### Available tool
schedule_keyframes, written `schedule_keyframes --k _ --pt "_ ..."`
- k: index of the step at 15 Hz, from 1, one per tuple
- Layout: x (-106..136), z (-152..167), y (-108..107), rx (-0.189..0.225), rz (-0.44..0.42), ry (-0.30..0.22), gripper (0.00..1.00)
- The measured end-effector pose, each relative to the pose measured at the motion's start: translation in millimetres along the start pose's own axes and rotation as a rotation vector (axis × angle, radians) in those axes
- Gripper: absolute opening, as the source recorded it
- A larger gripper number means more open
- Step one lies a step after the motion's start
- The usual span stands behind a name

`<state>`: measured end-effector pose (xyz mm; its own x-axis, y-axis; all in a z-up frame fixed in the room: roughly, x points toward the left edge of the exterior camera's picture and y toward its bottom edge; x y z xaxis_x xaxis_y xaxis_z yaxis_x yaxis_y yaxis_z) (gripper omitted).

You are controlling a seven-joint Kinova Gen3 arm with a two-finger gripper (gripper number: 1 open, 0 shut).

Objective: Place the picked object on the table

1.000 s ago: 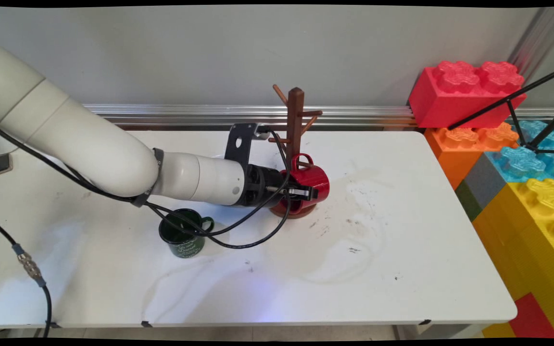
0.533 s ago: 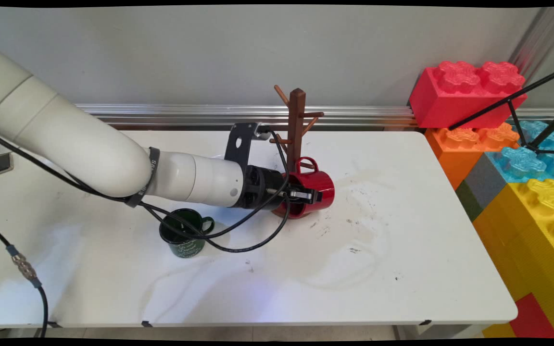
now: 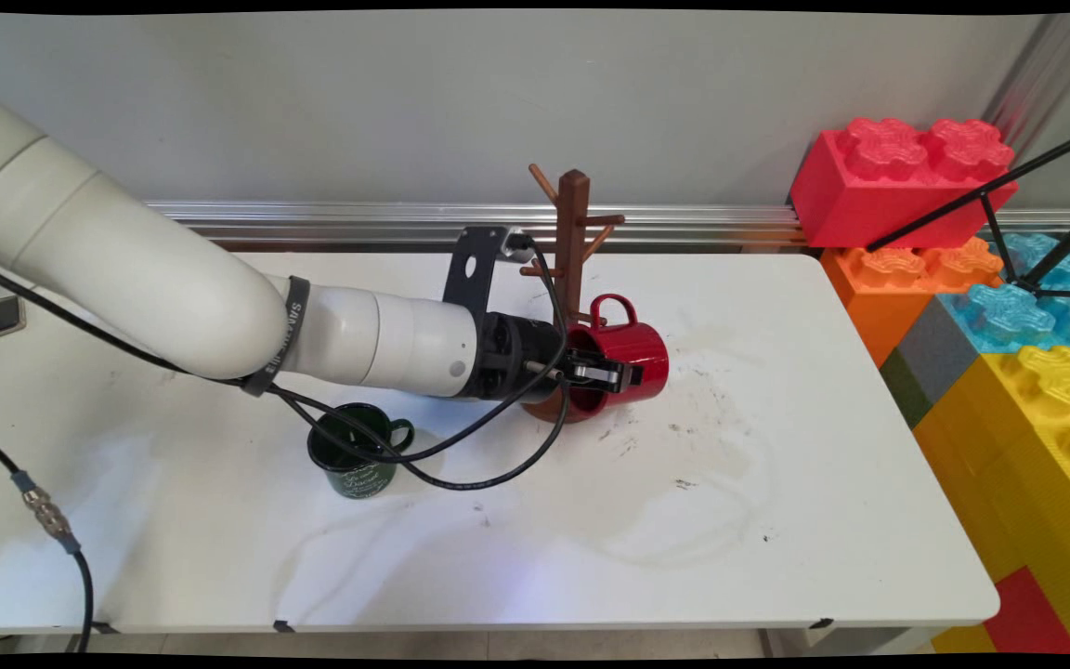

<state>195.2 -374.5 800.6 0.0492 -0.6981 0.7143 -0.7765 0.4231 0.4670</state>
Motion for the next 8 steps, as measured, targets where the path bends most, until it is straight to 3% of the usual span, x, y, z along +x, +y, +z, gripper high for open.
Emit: schedule_keyframes --k 8 --pt "-5 -9 15 -0.048 0.008 -0.023 0.00"
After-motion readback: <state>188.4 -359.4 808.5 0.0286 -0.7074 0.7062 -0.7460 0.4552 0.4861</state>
